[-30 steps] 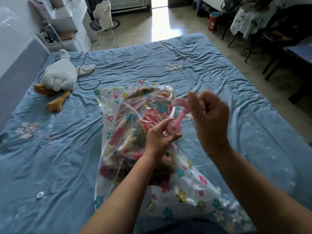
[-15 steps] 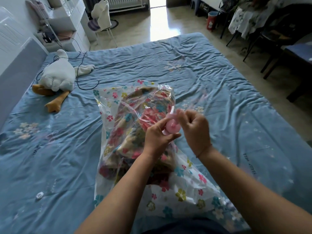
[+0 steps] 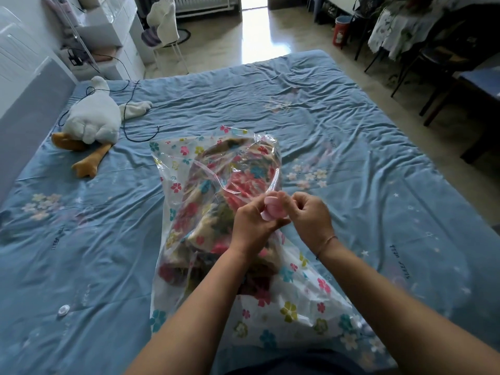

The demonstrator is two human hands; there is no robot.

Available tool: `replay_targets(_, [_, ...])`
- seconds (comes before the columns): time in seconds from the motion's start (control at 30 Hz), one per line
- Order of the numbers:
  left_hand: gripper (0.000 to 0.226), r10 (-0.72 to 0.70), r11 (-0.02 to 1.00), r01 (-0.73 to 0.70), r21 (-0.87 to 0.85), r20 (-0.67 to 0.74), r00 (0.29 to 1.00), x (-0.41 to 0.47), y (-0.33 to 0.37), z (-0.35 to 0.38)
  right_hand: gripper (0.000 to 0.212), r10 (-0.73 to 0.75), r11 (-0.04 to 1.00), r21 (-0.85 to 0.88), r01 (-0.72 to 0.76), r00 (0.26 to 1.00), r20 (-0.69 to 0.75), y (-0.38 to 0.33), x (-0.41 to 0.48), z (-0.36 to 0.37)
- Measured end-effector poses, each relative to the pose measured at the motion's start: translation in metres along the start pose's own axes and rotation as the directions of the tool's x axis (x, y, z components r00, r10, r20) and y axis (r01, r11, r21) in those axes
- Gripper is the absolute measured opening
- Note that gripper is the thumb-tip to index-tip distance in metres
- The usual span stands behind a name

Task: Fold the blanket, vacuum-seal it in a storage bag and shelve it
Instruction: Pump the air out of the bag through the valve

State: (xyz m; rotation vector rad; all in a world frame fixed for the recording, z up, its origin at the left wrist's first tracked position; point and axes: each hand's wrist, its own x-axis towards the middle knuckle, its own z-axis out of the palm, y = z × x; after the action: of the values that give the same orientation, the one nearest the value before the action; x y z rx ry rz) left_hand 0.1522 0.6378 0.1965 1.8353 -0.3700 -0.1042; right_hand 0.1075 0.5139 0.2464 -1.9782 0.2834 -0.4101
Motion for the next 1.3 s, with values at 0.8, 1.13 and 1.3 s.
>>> replay_targets(0.8, [0.057, -0.030, 1.000, 0.029, -0.004, -0.016, 0.999, 0.001, -0.004, 0.000, 0.059, -0.054, 0.993, 0.100, 0.061, 0.996, -0.071, -0.017, 0.001, 0.002])
replay_targets(1.13, [0.071, -0.012, 1.000, 0.012, -0.013, -0.026, 1.000, 0.004, 0.001, 0.000, 0.055, -0.212, 0.913, 0.283, 0.295, 0.934, -0.289, -0.063, 0.003, -0.021])
replay_targets(1.3, [0.049, -0.024, 1.000, 0.024, -0.020, -0.008, 1.000, -0.001, 0.000, 0.001, 0.060, 0.023, 0.997, -0.069, -0.023, 1.000, -0.005, 0.000, 0.006, 0.000])
